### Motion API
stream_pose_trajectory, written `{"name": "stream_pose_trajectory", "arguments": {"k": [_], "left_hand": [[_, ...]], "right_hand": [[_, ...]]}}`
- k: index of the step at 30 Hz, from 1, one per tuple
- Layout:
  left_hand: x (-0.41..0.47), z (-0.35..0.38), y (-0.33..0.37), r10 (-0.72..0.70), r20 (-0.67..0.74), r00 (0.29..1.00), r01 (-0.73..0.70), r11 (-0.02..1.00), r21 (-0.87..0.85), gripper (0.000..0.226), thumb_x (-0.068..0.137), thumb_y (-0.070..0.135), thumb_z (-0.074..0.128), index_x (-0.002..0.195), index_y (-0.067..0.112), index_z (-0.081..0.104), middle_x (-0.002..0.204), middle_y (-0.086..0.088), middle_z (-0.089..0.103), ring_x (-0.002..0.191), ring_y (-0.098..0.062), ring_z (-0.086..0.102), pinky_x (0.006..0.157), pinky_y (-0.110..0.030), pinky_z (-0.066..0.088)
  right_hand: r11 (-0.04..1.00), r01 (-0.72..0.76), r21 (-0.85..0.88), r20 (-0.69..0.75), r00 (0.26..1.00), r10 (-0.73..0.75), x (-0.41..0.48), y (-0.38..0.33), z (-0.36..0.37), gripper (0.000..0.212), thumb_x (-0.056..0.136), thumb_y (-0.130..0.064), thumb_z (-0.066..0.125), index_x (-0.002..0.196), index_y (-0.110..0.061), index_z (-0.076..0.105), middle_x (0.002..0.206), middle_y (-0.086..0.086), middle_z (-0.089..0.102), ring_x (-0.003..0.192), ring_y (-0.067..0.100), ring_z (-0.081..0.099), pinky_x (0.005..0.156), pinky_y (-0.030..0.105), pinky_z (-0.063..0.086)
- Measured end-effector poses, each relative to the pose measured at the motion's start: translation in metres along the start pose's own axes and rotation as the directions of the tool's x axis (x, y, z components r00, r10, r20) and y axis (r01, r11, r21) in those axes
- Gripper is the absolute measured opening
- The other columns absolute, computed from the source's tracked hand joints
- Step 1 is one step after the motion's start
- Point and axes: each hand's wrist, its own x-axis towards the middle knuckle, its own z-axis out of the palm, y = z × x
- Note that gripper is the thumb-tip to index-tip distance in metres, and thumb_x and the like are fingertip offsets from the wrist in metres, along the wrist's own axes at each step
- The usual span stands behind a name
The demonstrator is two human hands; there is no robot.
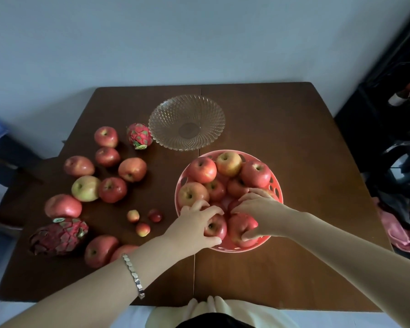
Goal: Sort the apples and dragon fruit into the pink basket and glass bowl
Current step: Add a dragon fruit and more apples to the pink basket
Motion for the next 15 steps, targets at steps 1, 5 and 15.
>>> {"name": "stream_pose_trajectory", "arguments": {"k": [1,5,15], "left_hand": [[0.000,-0.001,0.000,0.002,0.005,1.000,-0.002,1.000,-0.005,0.061,0.079,0.037,0.066,0.133,0.035,0.039,0.141,0.007,0.032,0.123,-0.026,0.036,0.103,-0.037,0.041],[0.002,-0.005,-0.003,0.080,0.057,0.995,-0.084,0.993,0.077,0.068,0.075,0.032,0.070,0.134,0.032,0.035,0.141,0.011,0.035,0.124,-0.025,0.036,0.102,-0.037,0.041],[-0.007,0.006,0.000,-0.056,-0.043,0.998,0.056,0.998,0.009,0.068,0.078,0.036,0.067,0.136,0.038,0.032,0.142,-0.004,0.021,0.126,-0.030,0.034,0.103,-0.039,0.043]], "right_hand": [[1.000,-0.005,-0.002,0.009,1.000,0.005,0.001,0.000,-0.001,0.065,0.077,-0.048,0.065,0.135,-0.030,0.044,0.138,-0.009,0.047,0.138,0.009,0.025,0.115,0.027,-0.004],[1.000,-0.026,-0.013,-0.003,1.000,0.026,0.003,-0.002,-0.003,0.062,0.074,-0.047,0.068,0.131,-0.032,0.048,0.132,-0.006,0.051,0.133,0.012,0.030,0.115,0.028,0.000],[0.997,-0.072,0.026,-0.072,0.995,0.074,0.001,-0.009,0.000,0.051,0.081,-0.053,0.054,0.126,-0.029,0.054,0.125,-0.006,0.056,0.128,0.010,0.037,0.116,0.028,-0.003]]}}
